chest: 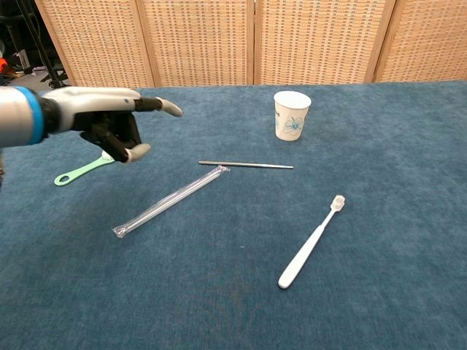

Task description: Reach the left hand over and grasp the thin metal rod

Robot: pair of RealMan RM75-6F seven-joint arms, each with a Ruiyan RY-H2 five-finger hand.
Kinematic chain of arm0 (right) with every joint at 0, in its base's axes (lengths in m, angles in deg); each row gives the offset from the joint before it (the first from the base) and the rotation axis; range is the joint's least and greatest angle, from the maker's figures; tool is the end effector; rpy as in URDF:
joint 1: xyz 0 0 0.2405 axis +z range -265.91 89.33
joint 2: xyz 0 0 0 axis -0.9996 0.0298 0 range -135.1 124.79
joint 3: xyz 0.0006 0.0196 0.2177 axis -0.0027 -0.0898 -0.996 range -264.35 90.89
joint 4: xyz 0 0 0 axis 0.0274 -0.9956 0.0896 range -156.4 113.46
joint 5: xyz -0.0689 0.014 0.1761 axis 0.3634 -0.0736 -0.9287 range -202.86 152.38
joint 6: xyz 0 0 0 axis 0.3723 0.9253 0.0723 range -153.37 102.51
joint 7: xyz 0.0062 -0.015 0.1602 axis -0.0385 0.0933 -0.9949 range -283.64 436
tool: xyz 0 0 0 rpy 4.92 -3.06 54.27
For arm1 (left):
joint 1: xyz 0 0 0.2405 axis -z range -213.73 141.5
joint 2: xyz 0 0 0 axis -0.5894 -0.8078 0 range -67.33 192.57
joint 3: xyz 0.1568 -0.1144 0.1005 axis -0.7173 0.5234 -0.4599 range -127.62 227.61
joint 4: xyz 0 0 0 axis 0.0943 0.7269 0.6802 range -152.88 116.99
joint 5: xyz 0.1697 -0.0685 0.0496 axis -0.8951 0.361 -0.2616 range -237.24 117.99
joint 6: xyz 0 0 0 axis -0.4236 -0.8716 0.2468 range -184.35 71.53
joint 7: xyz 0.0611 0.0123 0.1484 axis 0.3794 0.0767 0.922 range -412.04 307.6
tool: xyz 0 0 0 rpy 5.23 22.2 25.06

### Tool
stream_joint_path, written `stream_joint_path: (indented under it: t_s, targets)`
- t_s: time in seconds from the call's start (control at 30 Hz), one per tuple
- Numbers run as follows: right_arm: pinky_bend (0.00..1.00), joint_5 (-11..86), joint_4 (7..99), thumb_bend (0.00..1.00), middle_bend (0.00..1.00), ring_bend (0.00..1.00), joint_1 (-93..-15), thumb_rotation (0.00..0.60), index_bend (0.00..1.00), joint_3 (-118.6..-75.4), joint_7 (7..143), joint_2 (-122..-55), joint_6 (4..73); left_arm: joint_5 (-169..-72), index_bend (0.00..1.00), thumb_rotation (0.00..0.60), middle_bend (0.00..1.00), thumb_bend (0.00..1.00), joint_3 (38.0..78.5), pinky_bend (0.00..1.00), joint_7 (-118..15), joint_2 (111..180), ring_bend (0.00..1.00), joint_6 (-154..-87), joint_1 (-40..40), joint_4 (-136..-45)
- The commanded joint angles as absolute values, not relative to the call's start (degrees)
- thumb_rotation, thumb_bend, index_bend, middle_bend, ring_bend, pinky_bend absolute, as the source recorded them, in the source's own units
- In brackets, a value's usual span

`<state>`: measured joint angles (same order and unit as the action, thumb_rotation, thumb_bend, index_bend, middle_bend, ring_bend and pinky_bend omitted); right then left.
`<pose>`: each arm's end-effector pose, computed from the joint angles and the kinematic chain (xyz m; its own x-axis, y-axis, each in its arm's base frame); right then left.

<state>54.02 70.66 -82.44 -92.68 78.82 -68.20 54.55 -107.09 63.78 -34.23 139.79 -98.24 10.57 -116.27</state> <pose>-0.2855 -0.2078 0.1699 0.4364 -0.0321 0.8992 -0.8950 0.0872 0.4375 -0.0975 0.3253 0.0134 0.3001 0.5113 0.8053 0.9405 -0.2996 -0.1603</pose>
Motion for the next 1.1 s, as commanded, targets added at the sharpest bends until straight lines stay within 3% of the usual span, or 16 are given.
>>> stream_joint_path:
  t_s: [0.03, 0.2, 0.5, 1.1]
  targets:
    - [0.0, 53.7, 70.5, 0.0, 0.0, 0.0, -82.3, 0.6, 0.0, -92.8, 78.7, -68.2, 54.3, -97.7, 0.01, 0.6, 1.0, 0.76, 62.8, 1.0, -30.2, 143.8, 1.0, -96.1, 16.5, -112.1]
    - [0.0, 53.0, 70.3, 0.0, 0.0, 0.0, -82.2, 0.6, 0.0, -92.9, 78.2, -68.1, 53.8, -90.5, 0.01, 0.6, 1.0, 0.86, 61.7, 1.0, -30.8, 147.4, 1.0, -93.1, 20.8, -107.3]
    - [0.0, 52.1, 70.2, 0.0, 0.0, 0.0, -82.2, 0.6, 0.0, -93.1, 77.4, -67.7, 53.3, -85.8, 0.01, 0.6, 1.0, 0.87, 60.3, 1.0, -32.7, 152.9, 1.0, -89.2, 26.4, -99.7]
    - [0.0, 51.1, 69.7, 0.0, 0.0, 0.0, -82.4, 0.6, 0.0, -93.6, 74.7, -66.8, 52.8, -83.6, 0.01, 0.6, 1.0, 0.86, 59.2, 1.0, -34.6, 158.4, 1.0, -91.2, 30.8, -94.0]
